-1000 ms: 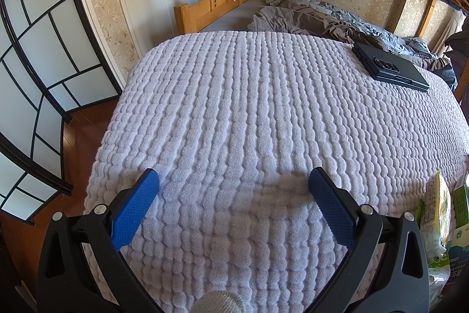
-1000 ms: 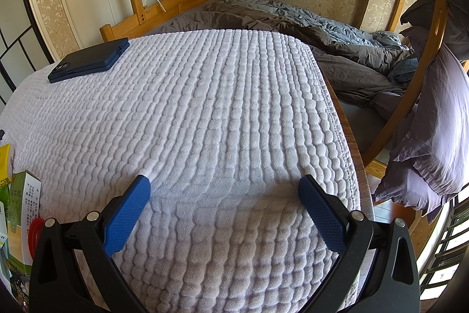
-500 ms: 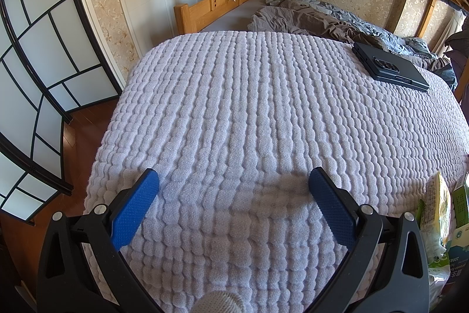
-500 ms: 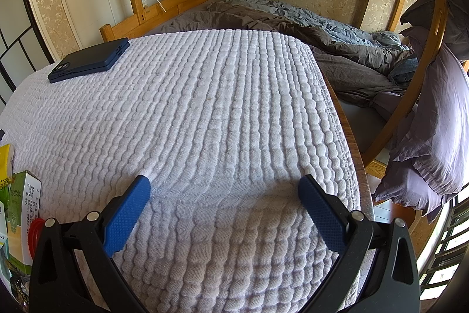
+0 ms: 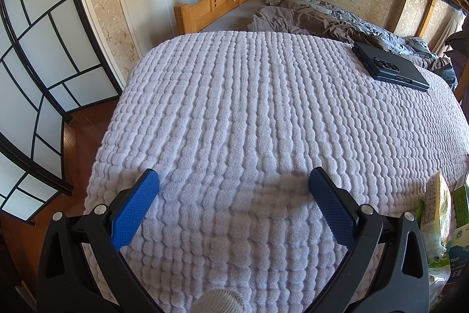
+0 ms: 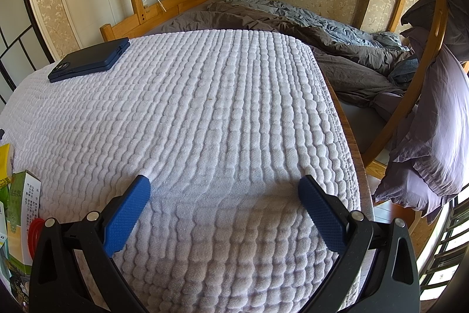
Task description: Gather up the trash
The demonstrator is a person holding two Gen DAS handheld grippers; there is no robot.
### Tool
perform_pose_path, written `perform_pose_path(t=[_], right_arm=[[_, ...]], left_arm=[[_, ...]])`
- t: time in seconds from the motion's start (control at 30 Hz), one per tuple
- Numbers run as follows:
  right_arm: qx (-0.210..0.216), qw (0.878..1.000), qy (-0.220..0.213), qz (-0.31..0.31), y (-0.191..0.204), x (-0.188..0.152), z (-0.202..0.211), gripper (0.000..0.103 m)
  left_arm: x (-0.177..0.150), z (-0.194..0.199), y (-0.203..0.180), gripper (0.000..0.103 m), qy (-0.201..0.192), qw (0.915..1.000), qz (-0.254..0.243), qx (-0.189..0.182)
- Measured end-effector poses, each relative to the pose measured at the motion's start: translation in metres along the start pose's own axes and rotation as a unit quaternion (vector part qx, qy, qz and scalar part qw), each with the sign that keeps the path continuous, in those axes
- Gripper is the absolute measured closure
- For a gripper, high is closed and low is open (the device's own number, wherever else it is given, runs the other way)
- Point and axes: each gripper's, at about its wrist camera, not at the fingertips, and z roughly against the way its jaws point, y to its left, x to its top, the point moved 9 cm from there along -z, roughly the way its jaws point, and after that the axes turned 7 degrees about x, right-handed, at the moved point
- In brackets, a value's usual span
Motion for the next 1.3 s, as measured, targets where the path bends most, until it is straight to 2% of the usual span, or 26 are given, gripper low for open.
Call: perform_pose_path(t=[0.57,0.67,0.73,0.87,1.0,1.1,1.3], right_arm=[[-0.003,1.000,-0.001,0.000,-0.001,0.003,0.002,0.004],[-0.014,1.000,-0.021,-0.004,-0.003,0.008,0.016,0.004],[-0.007,0.999,-0.048,-0.011,-0.002,0.011,0.038,0.004],[0.014,0.996,-0.093,0.009,0.015,0.009,0.090,0.004],[0.036,0.992,-0.110,0.055,0.050,-0.014,0.135,0.004],[0.064,0.989,-0.105,0.076,0.081,-0.039,0.155,0.004],[0.083,0.989,-0.069,0.100,0.120,-0.090,0.151,0.004]], left_arm=[[0.000,0.001,0.002,0.001,0.002,1.0000,-0.001,0.001],[0.000,0.006,0.010,0.001,0.007,0.9998,0.002,0.019],[-0.001,0.022,0.014,0.001,-0.013,0.9996,0.005,0.026],[-0.008,0.074,0.010,0.001,-0.053,0.9986,-0.002,-0.004],[-0.031,0.131,-0.013,0.001,-0.076,0.9953,-0.021,-0.056],[-0.053,0.163,-0.034,0.001,-0.081,0.9920,-0.039,-0.088],[-0.090,0.183,-0.073,0.001,-0.063,0.9880,-0.059,-0.128]])
